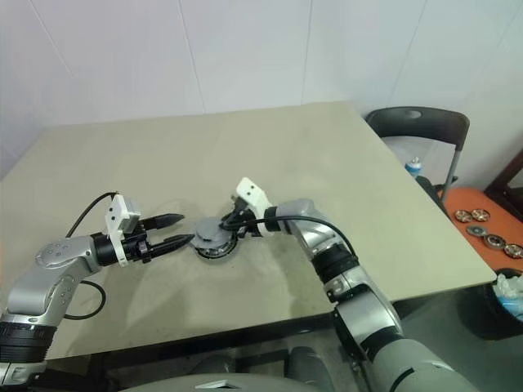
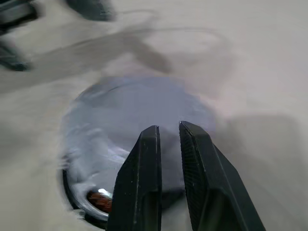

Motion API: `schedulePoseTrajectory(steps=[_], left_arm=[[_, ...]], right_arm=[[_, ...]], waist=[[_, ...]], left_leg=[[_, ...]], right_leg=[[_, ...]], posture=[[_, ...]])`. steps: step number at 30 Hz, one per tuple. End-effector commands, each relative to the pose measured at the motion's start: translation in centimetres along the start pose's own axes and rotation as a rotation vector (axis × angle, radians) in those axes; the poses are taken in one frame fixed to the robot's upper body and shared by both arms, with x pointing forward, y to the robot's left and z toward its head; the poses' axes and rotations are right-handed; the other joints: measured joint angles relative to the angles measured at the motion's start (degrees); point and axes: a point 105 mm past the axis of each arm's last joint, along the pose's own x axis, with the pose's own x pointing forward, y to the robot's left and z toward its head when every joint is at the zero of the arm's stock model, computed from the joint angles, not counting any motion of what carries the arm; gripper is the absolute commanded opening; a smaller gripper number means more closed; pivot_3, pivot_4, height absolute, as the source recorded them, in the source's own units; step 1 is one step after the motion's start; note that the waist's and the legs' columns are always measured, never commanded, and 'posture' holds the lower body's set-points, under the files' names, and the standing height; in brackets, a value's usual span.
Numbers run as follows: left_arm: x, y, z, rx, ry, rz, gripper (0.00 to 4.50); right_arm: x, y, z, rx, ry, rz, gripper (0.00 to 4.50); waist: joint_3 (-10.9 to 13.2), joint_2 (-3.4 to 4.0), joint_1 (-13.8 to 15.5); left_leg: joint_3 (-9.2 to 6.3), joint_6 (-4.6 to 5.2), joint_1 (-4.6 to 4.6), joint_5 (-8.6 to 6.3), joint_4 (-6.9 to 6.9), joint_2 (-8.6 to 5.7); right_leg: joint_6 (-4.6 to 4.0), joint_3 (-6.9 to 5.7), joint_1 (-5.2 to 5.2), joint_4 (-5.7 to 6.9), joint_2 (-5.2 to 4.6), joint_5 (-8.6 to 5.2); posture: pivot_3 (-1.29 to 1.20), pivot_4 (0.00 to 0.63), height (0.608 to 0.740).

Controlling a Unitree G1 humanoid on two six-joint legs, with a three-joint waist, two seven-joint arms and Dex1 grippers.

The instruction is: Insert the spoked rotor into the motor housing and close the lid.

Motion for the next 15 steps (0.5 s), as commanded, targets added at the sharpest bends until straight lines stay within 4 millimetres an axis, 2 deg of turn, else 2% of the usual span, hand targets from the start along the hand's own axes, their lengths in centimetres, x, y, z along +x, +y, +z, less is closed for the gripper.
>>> schedulePoseTrajectory(steps=[1,4,11,13,15], left_arm=[[-0.1,0.4,1.3,0.055,-0.032,0.014,3.19],[-0.1,0.5,1.5,0.058,-0.034,0.019,3.19],[-0.3,0.4,1.3,0.058,-0.033,0.033,3.19],[-0.4,0.4,1.3,0.056,-0.033,0.037,3.19],[-0.5,0.4,1.3,0.055,-0.033,0.038,3.19]], right_arm=[[0.1,0.5,-0.2,-0.084,0.093,0.078,0.70],[0.2,-0.5,-0.9,-0.210,0.165,0.040,0.70],[0.2,-0.8,-1.6,-0.286,0.206,0.062,0.70],[0.1,-0.5,-1.3,-0.269,0.185,0.092,0.70],[0.1,0.0,-0.2,-0.223,0.127,0.124,0.70]], waist=[[0.0,0.00,0.1],[0.0,0.00,0.1],[0.0,0.00,0.2],[0.0,0.00,0.2],[0.0,0.00,0.2]], left_leg=[[0.00,0.00,0.00,0.00,0.01,-0.01],[0.00,0.00,0.04,0.00,0.02,-0.04],[0.00,-0.02,0.22,0.01,0.03,-0.03],[0.01,-0.02,0.28,0.01,0.02,-0.04],[0.00,-0.03,0.30,0.01,0.02,-0.03]], right_leg=[[0.00,0.00,0.00,0.00,-0.01,0.00],[0.00,-0.02,0.04,0.00,-0.02,0.00],[0.00,-0.02,0.18,0.08,-0.02,0.00],[0.00,-0.01,0.22,0.11,-0.02,0.00],[0.00,-0.01,0.24,0.13,-0.02,0.00]], posture=[[0.00,0.000,0.740],[0.00,0.000,0.740],[0.00,0.000,0.740],[0.00,0.000,0.740],[0.00,0.000,0.740]])
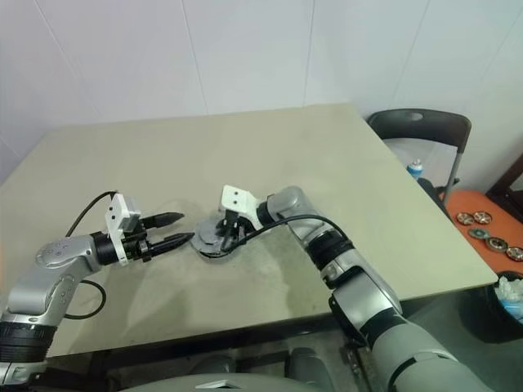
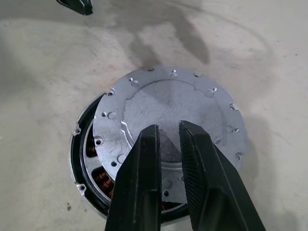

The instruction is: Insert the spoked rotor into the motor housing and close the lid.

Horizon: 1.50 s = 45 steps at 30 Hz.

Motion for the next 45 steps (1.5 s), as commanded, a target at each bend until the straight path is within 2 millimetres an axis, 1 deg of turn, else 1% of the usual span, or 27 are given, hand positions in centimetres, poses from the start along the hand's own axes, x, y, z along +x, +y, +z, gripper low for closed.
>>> schedulePoseTrajectory(steps=[1,3,4,6,7,9,12,15,17,20,23,26,29,31,33,35,37,45], left_arm=[[-0.4,0.2,1.4,0.053,-0.036,0.019,3.19],[-0.5,0.3,1.5,0.053,-0.039,0.022,3.19],[-0.5,0.4,1.7,0.053,-0.045,0.024,3.19],[-0.5,0.5,1.9,0.052,-0.054,0.028,3.19],[-0.6,0.7,2.0,0.053,-0.057,0.030,3.19],[-0.6,0.8,2.2,0.054,-0.059,0.033,3.19],[-0.9,0.8,2.2,0.052,-0.060,0.038,3.19],[-1.7,1.3,2.2,0.052,-0.062,0.083,3.19],[-2.2,1.7,2.2,0.057,-0.059,0.108,3.19],[-4.1,2.1,2.4,0.068,-0.042,0.160,3.19],[-5.5,1.3,2.4,0.066,-0.017,0.158,3.19],[-6.7,0.2,1.9,0.059,0.025,0.147,3.19],[-7.5,-0.3,1.6,0.050,0.039,0.165,3.19],[-7.8,-0.6,1.4,0.046,0.039,0.184,3.19],[-7.9,-0.8,1.4,0.041,0.034,0.195,3.19],[-7.9,-1.0,1.3,0.035,0.029,0.203,3.19],[-7.9,-1.2,1.2,0.030,0.026,0.210,3.19],[-8.0,-1.0,1.5,0.033,0.021,0.223,3.19]], right_arm=[[-0.3,0.2,0.7,0.071,-0.046,0.039,0.70],[-0.6,-0.3,2.3,0.105,-0.115,0.032,0.70],[-1.0,-1.0,3.7,0.102,-0.177,-0.001,0.70],[-1.6,-1.8,5.6,0.099,-0.256,-0.046,0.70],[-1.9,-2.0,6.4,0.097,-0.283,-0.046,0.70],[-2.2,-1.6,7.1,0.065,-0.293,-0.017,0.70],[-1.9,-1.1,7.2,0.036,-0.285,0.009,0.70],[-0.8,-1.3,6.1,-0.034,-0.239,-0.037,0.70],[-0.3,-1.4,5.9,-0.053,-0.233,-0.062,0.70],[0.7,-1.4,5.4,-0.117,-0.209,-0.080,0.70],[1.1,-1.5,5.5,-0.170,-0.207,-0.080,0.70],[1.7,-1.8,5.8,-0.203,-0.206,-0.076,1.30],[2.2,-1.7,6.1,-0.214,-0.210,-0.056,2.25],[2.6,-1.5,6.0,-0.212,-0.196,-0.025,2.87],[2.9,-1.2,5.5,-0.220,-0.166,0.003,3.57],[3.2,-0.9,4.6,-0.251,-0.107,0.028,4.13],[3.3,-0.6,4.4,-0.239,-0.102,0.061,4.13],[3.6,-1.0,4.1,-0.227,-0.094,0.022,4.13]], waist=[[0.0,0.00,0.0],[0.0,0.01,0.0],[0.0,0.01,0.0],[0.0,0.01,-0.2],[0.0,0.01,-0.2],[0.0,0.01,-0.1],[0.0,0.01,-0.1],[0.0,0.01,-0.1],[0.0,0.02,-0.3],[0.0,0.00,-0.5],[0.0,0.01,-0.6],[0.1,0.14,-0.7],[0.2,0.24,-1.2],[0.2,0.23,-1.4],[0.2,0.23,-1.5],[0.2,0.24,-1.6],[0.2,0.24,-1.7],[0.2,0.26,-1.7]], left_leg=[[0.00,0.00,0.00,0.00,0.00,0.00],[0.00,0.00,-0.02,0.00,0.00,0.00],[0.00,0.00,-0.04,0.00,0.00,0.00],[0.00,-0.01,-0.14,0.00,0.00,0.00],[0.00,-0.01,-0.18,0.01,0.00,0.00],[0.01,-0.03,-0.29,0.01,0.00,0.00],[0.00,-0.03,-0.28,0.00,-0.04,0.00],[0.00,-0.03,-0.29,0.00,-0.05,-0.01],[0.01,-0.03,-0.27,0.00,-0.05,-0.01],[0.06,-0.05,-0.27,0.01,-0.05,0.00],[0.11,-0.06,-0.31,0.01,-0.10,0.01],[0.15,-0.06,-0.32,0.01,-0.11,0.00],[0.16,-0.08,-0.30,0.02,-0.12,0.01],[0.15,-0.11,-0.28,0.04,-0.13,0.02],[0.14,-0.12,-0.25,0.04,-0.12,0.01],[0.14,-0.12,-0.21,0.04,-0.12,0.01],[0.14,-0.12,-0.18,0.04,-0.12,0.00],[0.14,-0.14,-0.15,0.05,-0.16,0.02]], right_leg=[[0.00,0.00,0.00,0.00,0.00,0.00],[0.00,0.00,-0.02,0.00,0.00,0.00],[0.00,0.00,-0.05,0.00,0.00,0.00],[0.00,0.00,-0.16,0.04,0.00,0.00],[0.00,0.01,-0.22,0.07,0.00,0.00],[-0.01,0.01,-0.34,0.13,0.00,0.01],[-0.01,0.01,-0.35,0.13,-0.01,0.00],[-0.01,0.01,-0.35,0.13,-0.02,0.00],[-0.01,0.01,-0.35,0.15,-0.01,0.00],[-0.01,0.02,-0.44,0.26,-0.01,0.00],[-0.01,0.03,-0.58,0.35,-0.03,0.00],[-0.01,0.03,-0.60,0.34,-0.04,0.00],[-0.02,0.03,-0.59,0.35,-0.03,0.00],[-0.02,0.03,-0.56,0.37,-0.02,0.00],[-0.02,0.03,-0.51,0.37,-0.02,0.00],[-0.02,0.03,-0.45,0.36,-0.02,0.00],[-0.02,0.03,-0.42,0.35,-0.02,0.00],[-0.03,0.03,-0.43,0.37,0.00,-0.01]], posture=[[0.00,0.000,0.740],[0.00,0.000,0.740],[0.00,0.000,0.740],[0.00,0.000,0.740],[0.00,0.000,0.740],[0.00,0.000,0.740],[0.00,0.000,0.740],[0.00,0.000,0.740],[0.00,0.000,0.740],[0.00,0.000,0.740],[0.00,0.000,0.740],[0.00,0.000,0.740],[0.00,0.000,0.740],[0.00,0.000,0.740],[0.00,0.000,0.740],[0.00,0.000,0.740],[0.00,0.000,0.740],[0.00,0.000,0.740]])
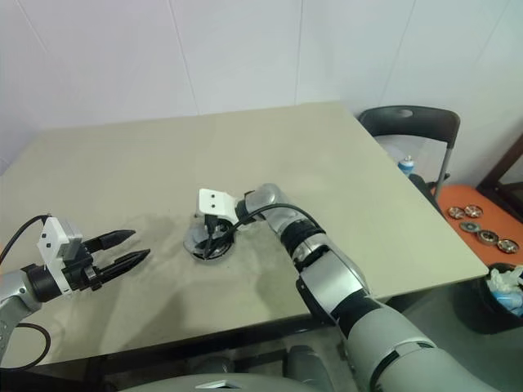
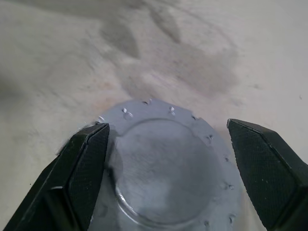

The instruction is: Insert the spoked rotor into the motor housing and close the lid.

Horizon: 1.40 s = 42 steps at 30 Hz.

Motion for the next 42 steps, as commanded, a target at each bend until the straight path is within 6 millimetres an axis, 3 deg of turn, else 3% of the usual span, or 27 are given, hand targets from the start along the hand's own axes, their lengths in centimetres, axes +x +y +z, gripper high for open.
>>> schedulePoseTrajectory(steps=[1,14,19,37,42], left_arm=[[-0.2,0.4,1.5,0.040,-0.033,0.010,3.19],[0.3,0.5,1.7,0.046,-0.031,-0.004,3.19],[0.5,0.6,1.8,0.047,-0.034,-0.008,3.19],[0.9,0.8,1.8,0.047,-0.045,-0.006,3.19],[1.0,0.7,1.8,0.045,-0.044,-0.007,3.19]], right_arm=[[0.0,-0.7,1.4,-0.031,-0.034,-0.024,4.13],[-0.2,0.2,-1.1,0.028,0.021,-0.003,4.13],[-0.5,0.9,-1.6,0.070,0.032,0.056,4.13],[0.2,1.6,-2.9,0.119,0.057,0.042,4.13],[0.1,1.7,-2.9,0.117,0.048,0.043,2.92]], waist=[[0.0,0.00,0.0],[0.0,0.01,0.0],[0.0,0.02,0.0],[0.0,0.02,0.0],[0.0,0.02,0.0]], left_leg=[[0.00,0.00,0.00,0.00,0.00,0.00],[0.00,0.00,0.29,0.00,-0.06,0.00],[0.00,0.00,0.70,-0.01,-0.13,0.01],[0.00,-0.01,0.83,0.00,-0.13,0.04],[0.00,-0.01,0.83,0.00,-0.14,0.04]], right_leg=[[0.00,0.00,0.00,0.00,0.00,0.00],[0.00,0.00,0.26,-0.03,0.00,0.00],[-0.01,0.00,0.60,-0.05,0.00,-0.01],[-0.01,0.01,0.64,-0.03,0.02,-0.01],[0.00,0.01,0.64,-0.03,0.02,-0.01]], posture=[[0.00,0.000,0.740],[0.00,0.000,0.740],[0.00,0.000,0.740],[0.00,0.000,0.740],[0.00,0.000,0.740]])
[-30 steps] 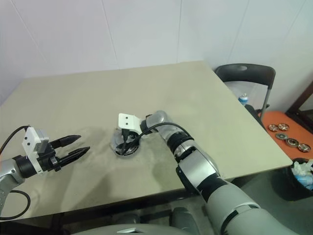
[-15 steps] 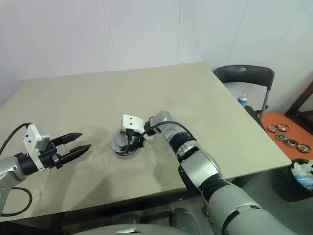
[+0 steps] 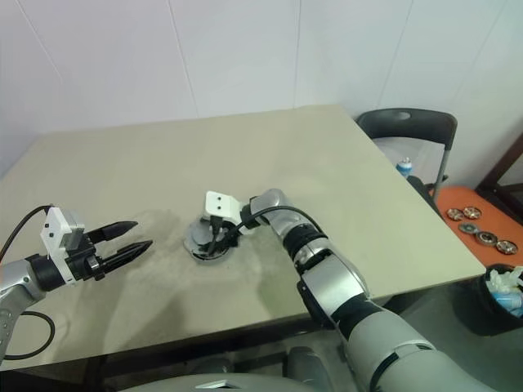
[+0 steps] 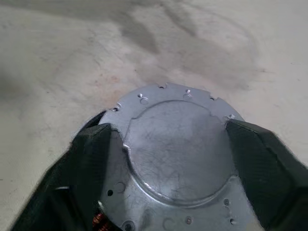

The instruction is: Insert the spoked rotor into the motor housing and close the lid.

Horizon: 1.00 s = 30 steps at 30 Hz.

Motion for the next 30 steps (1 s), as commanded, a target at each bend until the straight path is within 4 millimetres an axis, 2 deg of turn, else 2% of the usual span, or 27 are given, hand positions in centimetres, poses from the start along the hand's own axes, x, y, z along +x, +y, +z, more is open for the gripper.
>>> schedulePoseTrajectory(steps=[1,13,19,21,25,30], left_arm=[[0.2,0.1,0.9,0.033,-0.022,-0.001,3.19],[0.8,0.4,0.9,0.036,-0.031,0.000,3.19],[0.8,0.6,1.2,0.042,-0.041,0.004,3.19],[0.7,0.1,1.3,0.041,-0.029,-0.025,3.19],[0.1,-0.8,0.2,0.051,0.032,-0.070,3.19],[-1.6,-0.9,-2.2,0.124,0.158,-0.083,3.19]], right_arm=[[0.2,0.4,-1.3,0.010,0.056,0.006,2.62],[-0.7,-0.3,-0.9,0.009,0.055,-0.007,2.62],[-0.3,-0.3,-0.3,0.026,0.013,-0.021,2.62],[0.0,-0.4,0.1,0.029,-0.002,-0.028,2.62],[0.3,0.0,0.3,0.021,-0.001,-0.001,2.62],[0.6,0.3,0.4,0.007,0.005,0.011,2.62]], waist=[[0.0,0.00,0.0],[0.0,0.00,0.1],[0.0,0.01,0.1],[0.0,0.01,0.0],[0.0,0.03,-0.1],[0.0,0.05,0.0]], left_leg=[[0.00,0.00,0.00,0.00,0.00,0.00],[-0.01,-0.02,0.01,0.01,0.01,0.00],[0.00,-0.02,0.00,0.01,0.00,0.00],[-0.01,-0.02,0.00,0.01,0.00,0.00],[0.01,-0.02,-0.03,0.01,-0.04,0.01],[0.01,-0.02,-0.05,0.01,-0.13,0.04]], right_leg=[[0.00,0.00,-0.01,0.00,0.00,0.00],[0.00,0.00,0.00,-0.01,0.00,0.00],[0.00,0.00,-0.01,-0.02,0.00,0.00],[0.00,0.00,-0.01,-0.01,0.00,0.00],[0.00,0.01,-0.01,-0.01,0.00,0.00],[-0.02,0.01,-0.06,-0.02,0.02,-0.01]], posture=[[0.00,0.000,0.740],[0.00,0.000,0.740],[0.00,0.000,0.740],[0.00,0.000,0.740],[0.00,0.000,0.740],[0.00,0.000,0.740]])
